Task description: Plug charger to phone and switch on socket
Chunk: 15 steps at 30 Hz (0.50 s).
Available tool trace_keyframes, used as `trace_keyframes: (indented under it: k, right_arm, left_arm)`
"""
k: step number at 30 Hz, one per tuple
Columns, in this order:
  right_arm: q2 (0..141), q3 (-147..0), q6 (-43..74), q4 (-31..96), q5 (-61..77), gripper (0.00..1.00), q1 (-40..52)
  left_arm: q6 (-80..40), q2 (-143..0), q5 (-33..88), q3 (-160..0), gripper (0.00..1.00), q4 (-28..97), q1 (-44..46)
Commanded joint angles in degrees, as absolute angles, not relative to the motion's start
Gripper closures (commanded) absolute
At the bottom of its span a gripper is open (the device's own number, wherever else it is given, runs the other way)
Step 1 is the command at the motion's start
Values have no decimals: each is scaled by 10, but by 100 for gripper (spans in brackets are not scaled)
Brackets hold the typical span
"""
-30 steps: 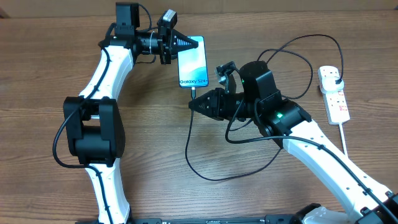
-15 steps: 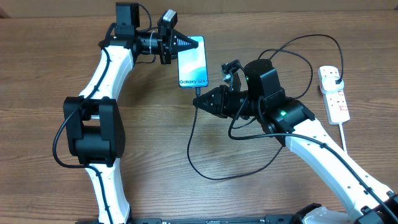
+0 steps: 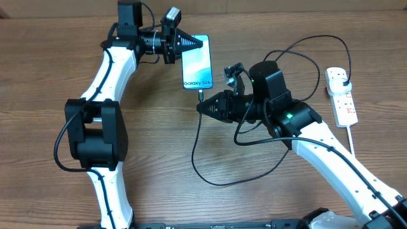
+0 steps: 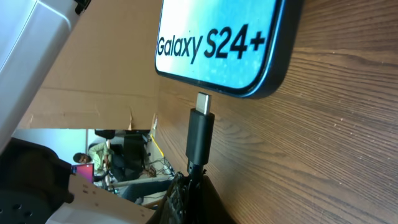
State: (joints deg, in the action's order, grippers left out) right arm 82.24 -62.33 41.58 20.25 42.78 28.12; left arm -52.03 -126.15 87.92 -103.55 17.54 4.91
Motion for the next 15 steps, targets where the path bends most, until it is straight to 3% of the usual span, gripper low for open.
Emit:
trace_keyframes:
  k: [1, 15]
  right_arm:
    - [816, -619, 404, 200, 436, 96, 281]
    - [816, -619, 402, 196, 438, 96, 281]
  left_arm:
    - [-524, -1260, 905, -1045, 96, 173, 52]
    - [-524, -1260, 905, -1045, 96, 173, 53]
